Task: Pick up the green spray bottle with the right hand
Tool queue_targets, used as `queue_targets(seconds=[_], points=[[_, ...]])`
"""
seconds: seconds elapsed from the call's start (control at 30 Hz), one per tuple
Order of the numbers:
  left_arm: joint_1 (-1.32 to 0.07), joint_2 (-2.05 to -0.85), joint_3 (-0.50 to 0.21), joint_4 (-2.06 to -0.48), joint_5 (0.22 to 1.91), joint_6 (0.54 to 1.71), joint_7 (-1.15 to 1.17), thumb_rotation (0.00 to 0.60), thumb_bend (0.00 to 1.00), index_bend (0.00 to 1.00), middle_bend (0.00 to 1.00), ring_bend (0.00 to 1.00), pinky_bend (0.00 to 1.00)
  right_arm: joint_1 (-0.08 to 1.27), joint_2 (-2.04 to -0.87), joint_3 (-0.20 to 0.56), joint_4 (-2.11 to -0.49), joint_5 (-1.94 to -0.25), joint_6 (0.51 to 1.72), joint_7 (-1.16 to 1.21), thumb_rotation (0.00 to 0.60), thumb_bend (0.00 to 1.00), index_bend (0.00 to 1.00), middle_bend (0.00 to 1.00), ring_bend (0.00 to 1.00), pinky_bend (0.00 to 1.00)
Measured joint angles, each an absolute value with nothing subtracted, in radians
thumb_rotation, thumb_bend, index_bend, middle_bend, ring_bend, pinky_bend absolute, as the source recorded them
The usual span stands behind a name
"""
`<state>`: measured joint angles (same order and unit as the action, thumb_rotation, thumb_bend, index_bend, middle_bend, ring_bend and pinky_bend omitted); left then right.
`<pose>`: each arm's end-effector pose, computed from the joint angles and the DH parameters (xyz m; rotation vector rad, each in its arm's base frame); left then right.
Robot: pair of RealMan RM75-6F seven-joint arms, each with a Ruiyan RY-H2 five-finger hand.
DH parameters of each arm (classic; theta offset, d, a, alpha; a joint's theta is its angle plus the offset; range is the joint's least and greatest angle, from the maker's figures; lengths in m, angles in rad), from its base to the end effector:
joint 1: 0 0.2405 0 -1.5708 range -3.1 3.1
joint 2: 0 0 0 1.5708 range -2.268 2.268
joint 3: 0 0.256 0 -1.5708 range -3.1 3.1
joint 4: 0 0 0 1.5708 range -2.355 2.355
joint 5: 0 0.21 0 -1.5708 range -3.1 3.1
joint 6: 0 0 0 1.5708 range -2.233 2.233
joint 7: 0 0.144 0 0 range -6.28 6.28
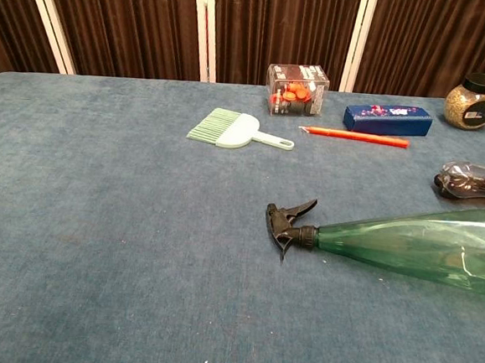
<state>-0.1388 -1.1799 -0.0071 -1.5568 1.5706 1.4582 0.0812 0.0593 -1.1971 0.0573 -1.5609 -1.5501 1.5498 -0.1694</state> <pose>-0.3023 0.1883 0.1311 -1.5386 -0.8265 -0.8816 -0.3079 -0.1745 0.1455 1.4095 -0.7388 0.8472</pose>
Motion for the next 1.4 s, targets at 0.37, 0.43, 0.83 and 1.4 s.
queue_targets(seconds=[0.37, 0.43, 0.83, 1.4], points=[[-0.138, -1.182, -0.01, -1.553, 1.567, 1.461, 0.084, 0.6, 0.01, 0.0, 0.0, 0.0, 0.0, 0.055, -1.202, 0.045, -1.575, -1.569, 1.556, -0.203, 0.6, 0.18, 0.0, 0.0, 0.0, 0.05], [-0.14, -1.183, -0.01, -1.552, 1.568, 1.458, 0.082, 0.6, 0.01, 0.0, 0.0, 0.0, 0.0, 0.053, -1.21, 0.045, -1.577, -1.572, 1.56, -0.218, 0.6, 0.18, 0.0, 0.0, 0.0, 0.04], [-0.15, -1.188, -0.014, -1.522, 1.585, 1.466, 0.065, 0.6, 0.01, 0.0, 0.0, 0.0, 0.0, 0.069, -1.322, -0.029, -1.635, -1.681, 1.5, -0.507, 0.6, 0.19, 0.0, 0.0, 0.0, 0.04], [-0.141, -1.153, -0.042, -1.499, 1.511, 1.459, -0.027, 0.6, 0.01, 0.0, 0.0, 0.0, 0.0, 0.159, -1.56, -0.001, -1.702, -1.638, 1.258, -0.919, 0.6, 0.22, 0.0, 0.0, 0.0, 0.03]])
